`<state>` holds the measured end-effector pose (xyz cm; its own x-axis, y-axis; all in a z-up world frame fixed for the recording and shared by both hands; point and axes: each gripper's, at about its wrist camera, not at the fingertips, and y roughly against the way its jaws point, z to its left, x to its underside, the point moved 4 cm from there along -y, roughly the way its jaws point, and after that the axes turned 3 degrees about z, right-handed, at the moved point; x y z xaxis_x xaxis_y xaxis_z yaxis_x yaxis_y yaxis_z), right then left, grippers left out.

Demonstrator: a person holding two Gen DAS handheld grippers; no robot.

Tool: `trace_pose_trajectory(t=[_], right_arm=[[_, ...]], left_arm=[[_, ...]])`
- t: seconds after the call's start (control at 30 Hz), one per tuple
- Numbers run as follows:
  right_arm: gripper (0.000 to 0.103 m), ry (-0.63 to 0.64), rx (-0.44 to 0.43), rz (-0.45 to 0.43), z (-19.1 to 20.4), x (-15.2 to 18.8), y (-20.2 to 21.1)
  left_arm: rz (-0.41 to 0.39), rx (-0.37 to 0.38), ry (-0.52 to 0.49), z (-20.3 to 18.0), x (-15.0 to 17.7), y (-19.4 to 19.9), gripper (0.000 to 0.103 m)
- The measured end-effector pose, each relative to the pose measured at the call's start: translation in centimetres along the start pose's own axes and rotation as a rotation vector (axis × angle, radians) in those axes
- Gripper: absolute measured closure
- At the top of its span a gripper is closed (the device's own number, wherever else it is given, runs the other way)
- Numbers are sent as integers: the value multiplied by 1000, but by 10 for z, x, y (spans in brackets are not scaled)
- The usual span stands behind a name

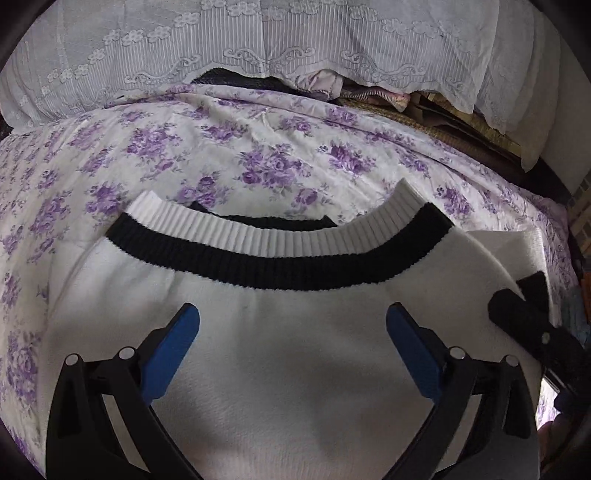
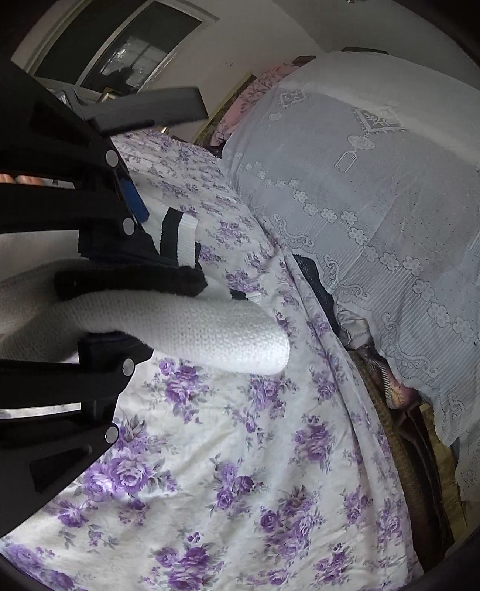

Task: Fold small clothes
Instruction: 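Lift the held edge with the right gripper and fold it over the sweater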

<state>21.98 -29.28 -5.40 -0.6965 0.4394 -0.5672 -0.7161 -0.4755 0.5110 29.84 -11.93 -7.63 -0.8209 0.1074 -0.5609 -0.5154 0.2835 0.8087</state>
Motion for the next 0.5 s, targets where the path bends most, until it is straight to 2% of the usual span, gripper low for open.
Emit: trace_pose_trajectory(t=[0.07, 0.13, 0.23, 0.4, 0.5], right_arm=[[75, 7, -15, 30, 9, -1, -2], [75, 18, 29, 36, 15, -1, -2], [75, -33, 11, 57, 19, 0, -2], [75, -120, -55, 72, 26, 5, -4], [75, -139, -85, 76, 36, 7, -4]], left_arm=[[2, 32, -4, -6, -1, -3, 6], [-20, 56, -7, -9, 0, 0, 8], [-41, 77, -11, -8, 0, 8, 12], [-29, 150, 44, 6, 2, 14, 14], [-51, 168, 55, 11, 1, 25, 18]])
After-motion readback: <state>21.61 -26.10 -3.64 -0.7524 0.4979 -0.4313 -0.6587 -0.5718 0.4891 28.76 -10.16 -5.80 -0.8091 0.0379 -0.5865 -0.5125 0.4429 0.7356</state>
